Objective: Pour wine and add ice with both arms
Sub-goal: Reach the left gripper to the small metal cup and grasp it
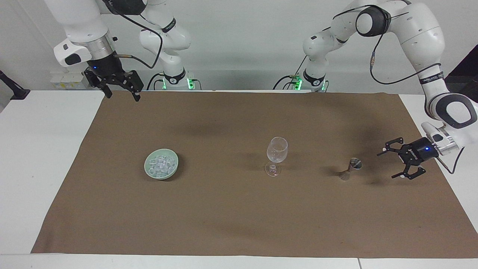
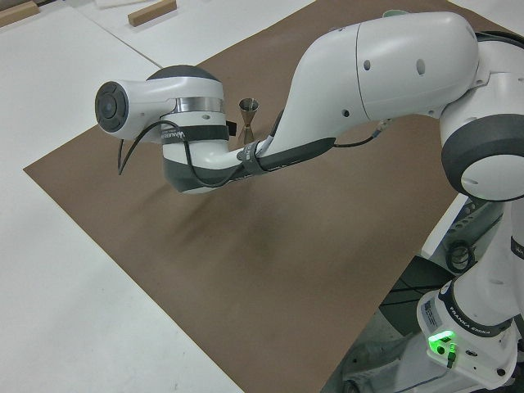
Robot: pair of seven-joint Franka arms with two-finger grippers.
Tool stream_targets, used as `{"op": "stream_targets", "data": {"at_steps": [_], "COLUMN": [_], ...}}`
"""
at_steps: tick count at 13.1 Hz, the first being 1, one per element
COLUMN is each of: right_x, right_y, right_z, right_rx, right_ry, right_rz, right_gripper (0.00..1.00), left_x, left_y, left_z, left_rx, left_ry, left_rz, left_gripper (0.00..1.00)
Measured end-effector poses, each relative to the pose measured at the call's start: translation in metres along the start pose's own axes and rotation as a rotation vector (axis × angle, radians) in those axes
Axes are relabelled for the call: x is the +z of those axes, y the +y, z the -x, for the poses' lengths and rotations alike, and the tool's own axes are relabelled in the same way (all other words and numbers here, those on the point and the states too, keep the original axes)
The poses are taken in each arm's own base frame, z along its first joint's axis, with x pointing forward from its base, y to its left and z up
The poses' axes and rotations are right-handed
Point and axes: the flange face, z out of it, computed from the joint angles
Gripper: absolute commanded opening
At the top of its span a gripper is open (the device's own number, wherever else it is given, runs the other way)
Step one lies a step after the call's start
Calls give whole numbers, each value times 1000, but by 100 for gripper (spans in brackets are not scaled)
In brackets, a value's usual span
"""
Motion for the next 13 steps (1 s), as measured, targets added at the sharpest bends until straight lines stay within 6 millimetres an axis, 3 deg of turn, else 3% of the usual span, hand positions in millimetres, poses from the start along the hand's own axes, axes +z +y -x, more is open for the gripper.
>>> {"op": "stream_targets", "data": {"at_steps": [6,13], "right_x": [0,0], "right_y": [0,0], "right_z": [0,0], "right_rx": [0,0], "right_ry": [0,0], "right_rz": [0,0], "right_gripper": [100,100], "left_x": [57,110], "left_y": [2,-5], "left_z": [55,72], "left_rx": [20,197], "left_ry": [305,599], "left_rz": [165,124], "left_gripper": [100,100]}}
